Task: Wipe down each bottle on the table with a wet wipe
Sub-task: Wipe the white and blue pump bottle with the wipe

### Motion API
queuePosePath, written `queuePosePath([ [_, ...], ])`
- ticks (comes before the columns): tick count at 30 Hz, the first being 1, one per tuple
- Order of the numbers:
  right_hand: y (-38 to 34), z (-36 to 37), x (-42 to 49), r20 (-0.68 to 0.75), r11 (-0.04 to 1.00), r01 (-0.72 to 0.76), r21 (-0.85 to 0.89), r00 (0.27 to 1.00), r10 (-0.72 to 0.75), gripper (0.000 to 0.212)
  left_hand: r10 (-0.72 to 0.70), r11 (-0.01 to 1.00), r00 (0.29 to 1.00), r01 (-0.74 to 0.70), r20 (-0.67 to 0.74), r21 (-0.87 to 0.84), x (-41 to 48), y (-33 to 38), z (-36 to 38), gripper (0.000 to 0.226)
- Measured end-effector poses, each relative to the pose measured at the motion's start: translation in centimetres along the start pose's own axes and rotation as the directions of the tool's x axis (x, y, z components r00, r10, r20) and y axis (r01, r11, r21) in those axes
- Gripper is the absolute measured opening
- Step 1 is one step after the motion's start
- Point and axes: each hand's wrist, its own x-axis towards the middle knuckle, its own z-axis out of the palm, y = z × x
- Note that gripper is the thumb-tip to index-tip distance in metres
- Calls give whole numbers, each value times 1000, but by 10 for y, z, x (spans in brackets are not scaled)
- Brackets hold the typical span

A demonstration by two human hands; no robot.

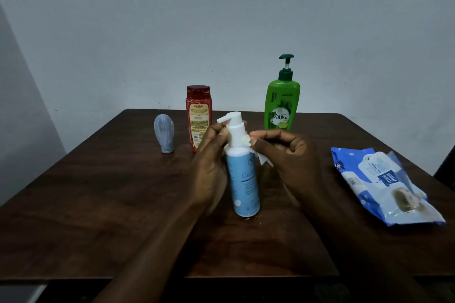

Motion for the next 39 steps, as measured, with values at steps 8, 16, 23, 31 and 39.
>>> queuePosePath([
  [8,1,2,-9,-6,1000,-26,-8,1000,26,11,21,803,999,0,-28,596,-24,-16,-11,63],
  [16,-1,-3,-7,-14,995,20,-99,1000,-21,11,-9,782,1000,25,-29,622,-25,-8,-18,59],
  [23,-1,-6,6,-27,996,-79,-38,997,78,13,-86,824,996,82,-19,561,-26,-6,-22,51],
  [31,2,-1,10,42,944,-278,177,961,275,15,-163,849,986,148,-14,506,-21,-4,-23,41],
  [39,6,6,5,-34,941,-249,228,964,263,15,-37,892,985,109,-168,439,-21,-14,-12,26],
])
